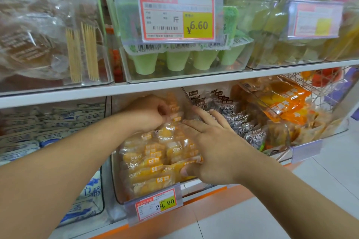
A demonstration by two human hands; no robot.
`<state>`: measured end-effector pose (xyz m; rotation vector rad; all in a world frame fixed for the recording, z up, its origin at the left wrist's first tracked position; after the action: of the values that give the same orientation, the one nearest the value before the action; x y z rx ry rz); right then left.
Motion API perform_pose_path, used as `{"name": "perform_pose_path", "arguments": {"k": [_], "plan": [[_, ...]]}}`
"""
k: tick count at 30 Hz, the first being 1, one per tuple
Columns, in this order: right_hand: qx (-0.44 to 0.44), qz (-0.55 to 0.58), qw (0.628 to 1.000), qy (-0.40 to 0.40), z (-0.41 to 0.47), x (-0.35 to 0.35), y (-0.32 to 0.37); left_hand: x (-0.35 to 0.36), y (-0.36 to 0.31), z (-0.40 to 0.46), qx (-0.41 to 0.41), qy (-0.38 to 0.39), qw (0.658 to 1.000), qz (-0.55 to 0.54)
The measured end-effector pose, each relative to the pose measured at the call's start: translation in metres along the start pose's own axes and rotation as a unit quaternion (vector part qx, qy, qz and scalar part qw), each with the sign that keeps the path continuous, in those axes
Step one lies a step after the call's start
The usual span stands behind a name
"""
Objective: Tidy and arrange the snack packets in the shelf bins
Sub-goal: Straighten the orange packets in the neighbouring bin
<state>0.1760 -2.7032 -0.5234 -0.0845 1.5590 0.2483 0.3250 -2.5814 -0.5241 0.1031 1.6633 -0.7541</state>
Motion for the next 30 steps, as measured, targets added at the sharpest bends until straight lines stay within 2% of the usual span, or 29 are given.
{"name": "perform_pose_path", "arguments": {"k": [5, 10, 12, 14, 16, 19, 22, 25, 28, 30], "plan": [[0.006, -0.002, 1.0, -0.013, 0.0, -0.001, 0.0, -0.006, -0.007, -0.01, 0.016, -0.049, 0.999, 0.009], [0.025, -0.067, 0.996, -0.048, 0.008, -0.003, -0.001, -0.013, -0.012, -0.023, 0.057, -0.112, 0.992, -0.027], [0.038, -0.069, 0.996, -0.041, 0.01, -0.001, -0.003, -0.009, -0.013, -0.026, 0.082, -0.08, 0.993, 0.013], [0.042, -0.062, 0.997, -0.027, 0.009, 0.001, -0.004, 0.004, -0.01, -0.025, 0.085, 0.004, 0.995, 0.056], [0.039, -0.051, 0.998, -0.019, 0.007, 0.001, -0.004, 0.011, -0.006, -0.025, 0.077, 0.055, 0.993, 0.064], [0.024, -0.026, 0.999, -0.019, 0.002, -0.001, -0.005, 0.006, -0.009, -0.024, 0.1, 0.01, 0.992, 0.082], [0.006, 0.055, 0.998, -0.021, -0.005, -0.001, -0.01, -0.004, -0.009, -0.025, 0.093, -0.048, 0.992, 0.066], [-0.022, 0.11, 0.992, -0.066, -0.011, 0.001, -0.014, -0.009, -0.012, -0.037, 0.082, -0.05, 0.993, 0.063], [-0.057, 0.056, 0.993, -0.088, -0.015, 0.008, -0.015, -0.019, -0.013, -0.068, 0.1, -0.064, 0.99, 0.081], [-0.051, 0.003, 0.995, -0.087, -0.016, 0.007, -0.015, -0.024, -0.006, -0.093, 0.112, -0.062, 0.988, 0.089]]}}
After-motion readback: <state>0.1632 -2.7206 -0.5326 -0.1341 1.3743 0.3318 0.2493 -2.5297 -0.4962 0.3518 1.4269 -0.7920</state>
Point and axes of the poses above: each hand's wrist, its own z-axis towards the middle knuckle, its own x-axis out of the palm, y = z × x, the point moved 5 cm from there along z, towards the middle knuckle, and after that the axes turned 4 degrees about z, right-handed, at the moved point
